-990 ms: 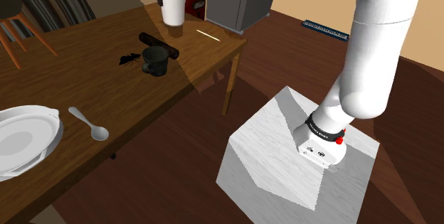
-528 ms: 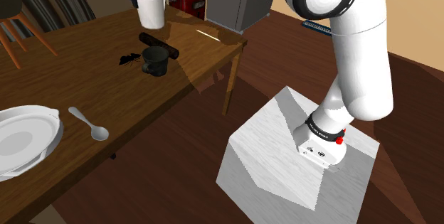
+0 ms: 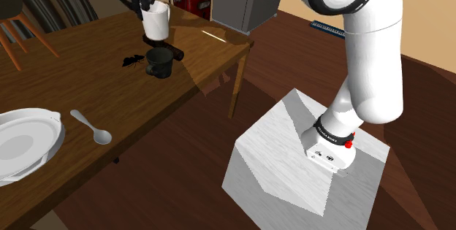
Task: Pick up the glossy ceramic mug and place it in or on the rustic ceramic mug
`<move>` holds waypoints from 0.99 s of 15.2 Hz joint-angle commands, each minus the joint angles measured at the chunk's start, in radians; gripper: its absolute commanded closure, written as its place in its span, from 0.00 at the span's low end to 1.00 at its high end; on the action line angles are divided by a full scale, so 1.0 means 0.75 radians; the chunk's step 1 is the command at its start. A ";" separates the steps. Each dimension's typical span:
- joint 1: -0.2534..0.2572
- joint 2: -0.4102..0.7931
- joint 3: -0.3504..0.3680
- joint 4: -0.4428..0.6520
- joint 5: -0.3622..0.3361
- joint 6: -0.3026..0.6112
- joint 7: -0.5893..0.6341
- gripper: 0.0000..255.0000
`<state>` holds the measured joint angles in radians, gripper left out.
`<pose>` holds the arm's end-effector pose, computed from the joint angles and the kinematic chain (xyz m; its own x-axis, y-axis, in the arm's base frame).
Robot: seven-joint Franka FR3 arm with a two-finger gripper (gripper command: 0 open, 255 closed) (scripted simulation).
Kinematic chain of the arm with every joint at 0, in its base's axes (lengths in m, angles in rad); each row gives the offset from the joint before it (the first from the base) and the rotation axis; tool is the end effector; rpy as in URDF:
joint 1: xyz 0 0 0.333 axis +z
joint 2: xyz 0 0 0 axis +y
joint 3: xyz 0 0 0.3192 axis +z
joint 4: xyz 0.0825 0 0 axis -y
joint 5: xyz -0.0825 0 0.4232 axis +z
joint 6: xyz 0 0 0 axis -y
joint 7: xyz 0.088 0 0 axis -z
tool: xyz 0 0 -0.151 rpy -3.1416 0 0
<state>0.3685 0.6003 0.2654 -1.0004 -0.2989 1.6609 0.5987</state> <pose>0.6751 0.3728 0.4852 0.9891 0.0062 0.1469 -0.0058 -0.9967 0.0809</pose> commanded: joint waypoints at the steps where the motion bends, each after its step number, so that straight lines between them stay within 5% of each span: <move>1: -0.009 -0.016 0.002 -0.066 0.002 0.050 0.010 1.00; 15: -0.036 -0.042 0.001 -0.294 -0.003 0.247 0.046 1.00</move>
<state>0.3414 0.5688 0.2661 -1.2204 -0.3007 1.8451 0.6325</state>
